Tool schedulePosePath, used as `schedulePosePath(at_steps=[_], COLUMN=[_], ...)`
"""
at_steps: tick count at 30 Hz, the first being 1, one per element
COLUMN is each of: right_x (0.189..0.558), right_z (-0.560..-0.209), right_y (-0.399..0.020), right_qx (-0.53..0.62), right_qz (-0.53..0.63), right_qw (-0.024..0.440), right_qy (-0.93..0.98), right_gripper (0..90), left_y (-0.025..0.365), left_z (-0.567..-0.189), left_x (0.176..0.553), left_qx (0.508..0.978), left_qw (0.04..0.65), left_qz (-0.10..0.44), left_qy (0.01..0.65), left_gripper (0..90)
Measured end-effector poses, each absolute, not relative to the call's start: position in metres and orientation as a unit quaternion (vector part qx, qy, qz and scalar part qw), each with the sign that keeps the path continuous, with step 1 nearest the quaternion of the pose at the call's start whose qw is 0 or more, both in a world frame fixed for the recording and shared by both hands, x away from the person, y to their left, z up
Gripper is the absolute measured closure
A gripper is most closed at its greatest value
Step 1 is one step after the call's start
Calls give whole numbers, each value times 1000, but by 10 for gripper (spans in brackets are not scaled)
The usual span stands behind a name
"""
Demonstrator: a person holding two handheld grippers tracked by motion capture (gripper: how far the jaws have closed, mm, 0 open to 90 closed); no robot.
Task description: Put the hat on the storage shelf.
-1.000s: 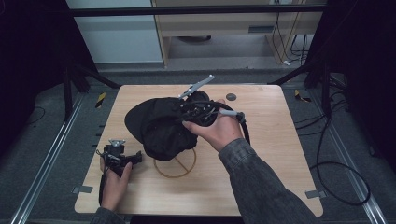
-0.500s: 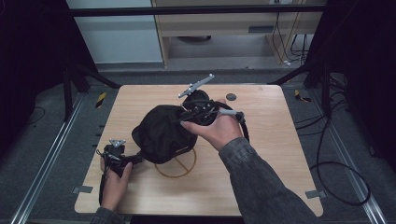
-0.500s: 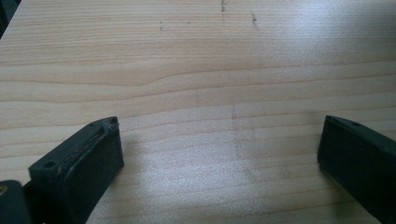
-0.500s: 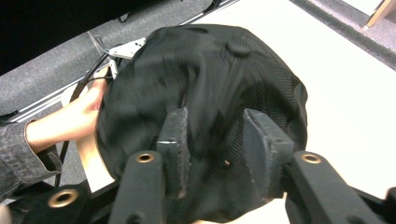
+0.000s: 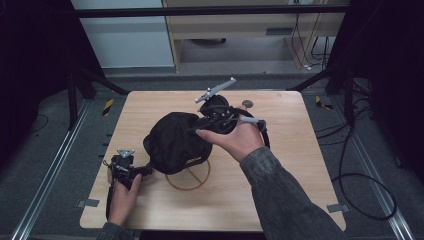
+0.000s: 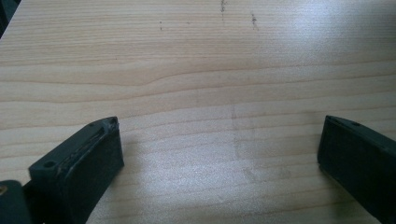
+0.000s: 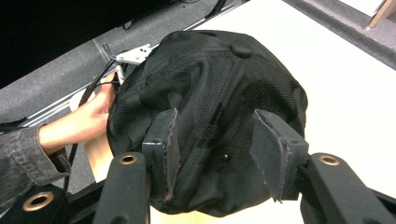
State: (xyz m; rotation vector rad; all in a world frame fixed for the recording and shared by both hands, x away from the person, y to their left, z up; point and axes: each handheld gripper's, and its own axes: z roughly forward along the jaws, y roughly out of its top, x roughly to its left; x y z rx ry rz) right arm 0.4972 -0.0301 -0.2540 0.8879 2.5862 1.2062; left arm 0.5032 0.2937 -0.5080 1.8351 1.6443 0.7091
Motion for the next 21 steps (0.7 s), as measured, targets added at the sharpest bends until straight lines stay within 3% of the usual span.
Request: schedulePosePath(at_steps=[15, 21], right_x=[488, 483], right_z=[-246, -243], right_y=[-45, -50], right_qx=[302, 308], right_qz=[407, 408], right_qw=[97, 110], right_qy=[857, 852], right_gripper=[348, 217], left_y=[294, 294], left_z=[-508, -508], left_x=[503, 503], left_qx=[686, 686], left_qw=[285, 285], left_qz=[265, 265], left_qy=[615, 615], left_gripper=[0, 0])
